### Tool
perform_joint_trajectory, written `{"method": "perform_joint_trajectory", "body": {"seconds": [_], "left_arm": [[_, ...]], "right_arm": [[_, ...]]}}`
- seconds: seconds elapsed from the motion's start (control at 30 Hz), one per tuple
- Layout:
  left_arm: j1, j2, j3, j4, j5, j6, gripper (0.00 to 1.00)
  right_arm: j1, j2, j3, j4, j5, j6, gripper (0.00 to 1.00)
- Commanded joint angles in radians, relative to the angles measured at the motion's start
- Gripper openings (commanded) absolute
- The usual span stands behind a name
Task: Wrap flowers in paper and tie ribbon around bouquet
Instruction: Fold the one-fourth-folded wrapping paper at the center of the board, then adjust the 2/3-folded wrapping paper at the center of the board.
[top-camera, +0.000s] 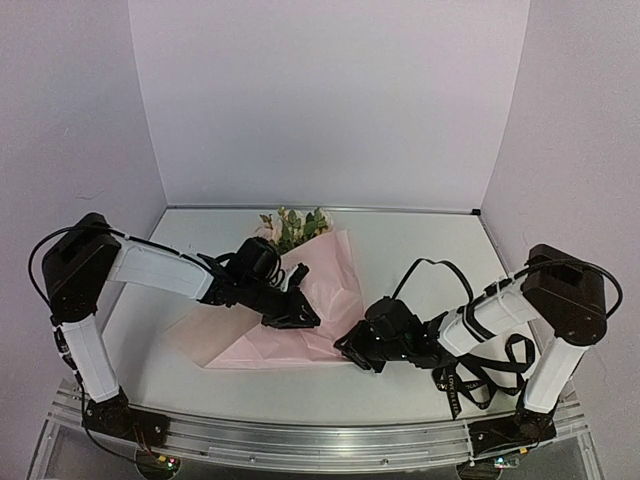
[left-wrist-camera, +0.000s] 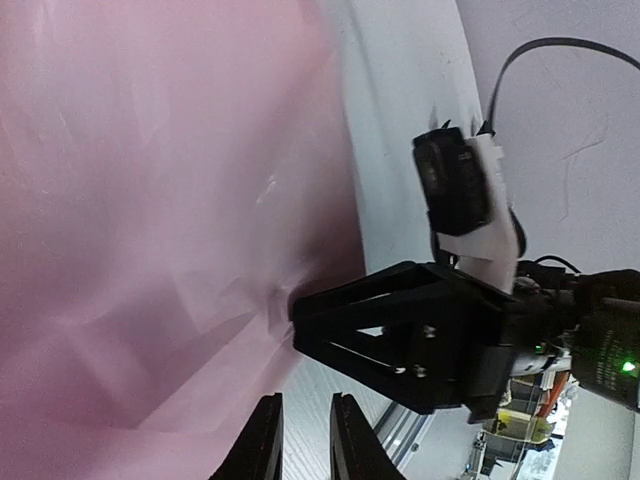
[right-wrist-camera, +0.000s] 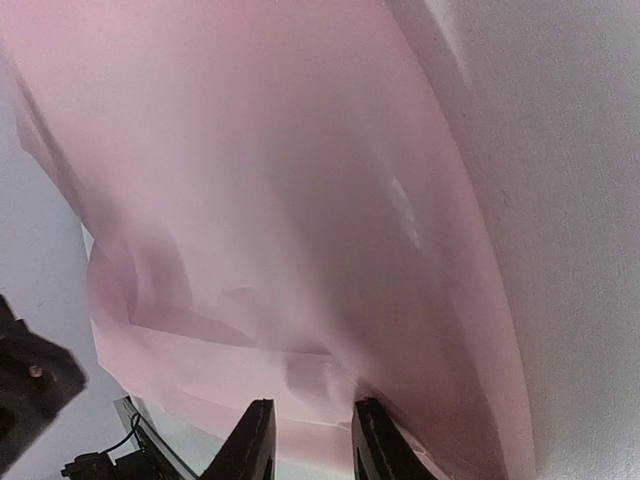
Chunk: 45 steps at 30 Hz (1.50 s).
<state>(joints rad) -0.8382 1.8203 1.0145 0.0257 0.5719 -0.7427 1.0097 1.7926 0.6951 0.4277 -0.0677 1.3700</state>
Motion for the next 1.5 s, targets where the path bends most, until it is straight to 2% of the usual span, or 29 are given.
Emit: {"method": "perform_joint_trajectory", "body": {"seconds": [0.0,0.13,0.23,0.4,0.5,0.67,0.93,1.1,1.3,1.47], "left_arm": [[0.013,0.066,-0.009,0.091,0.042,-0.04,0.13],[0.037,0.113,0.003,0.036,0.001,-0.008,0.12],[0.056,0.121,0.001,0.015,-0.011,0.004,0.11],[0.07,0.113,0.003,-0.012,-0.024,0.024,0.1],[0.071,0.115,0.007,-0.013,-0.019,0.029,0.1],[0.071,0.124,0.012,-0.013,-0.013,0.028,0.1],[0.071,0.121,0.022,-0.02,-0.013,0.035,0.09],[0.071,0.115,0.024,-0.041,-0.015,0.046,0.09],[0.075,0.107,0.024,-0.057,-0.015,0.062,0.09],[0.087,0.098,0.023,-0.066,-0.012,0.073,0.09]], "right_arm": [[0.0,-0.038,-0.009,0.0,0.043,-0.04,0.31],[-0.007,-0.074,0.027,-0.065,0.004,-0.144,0.37],[-0.011,-0.121,0.068,-0.188,-0.01,-0.263,0.42],[-0.013,-0.21,0.125,-0.45,0.041,-0.43,0.42],[-0.013,-0.225,0.151,-0.589,0.086,-0.492,0.39],[-0.013,-0.215,0.156,-0.69,0.147,-0.533,0.35],[-0.005,-0.133,0.182,-0.71,0.124,-0.538,0.28],[0.001,-0.125,0.175,-0.684,0.123,-0.509,0.3],[0.001,-0.079,0.201,-0.654,0.111,-0.491,0.27],[0.001,-0.024,0.236,-0.642,0.117,-0.475,0.16]]}}
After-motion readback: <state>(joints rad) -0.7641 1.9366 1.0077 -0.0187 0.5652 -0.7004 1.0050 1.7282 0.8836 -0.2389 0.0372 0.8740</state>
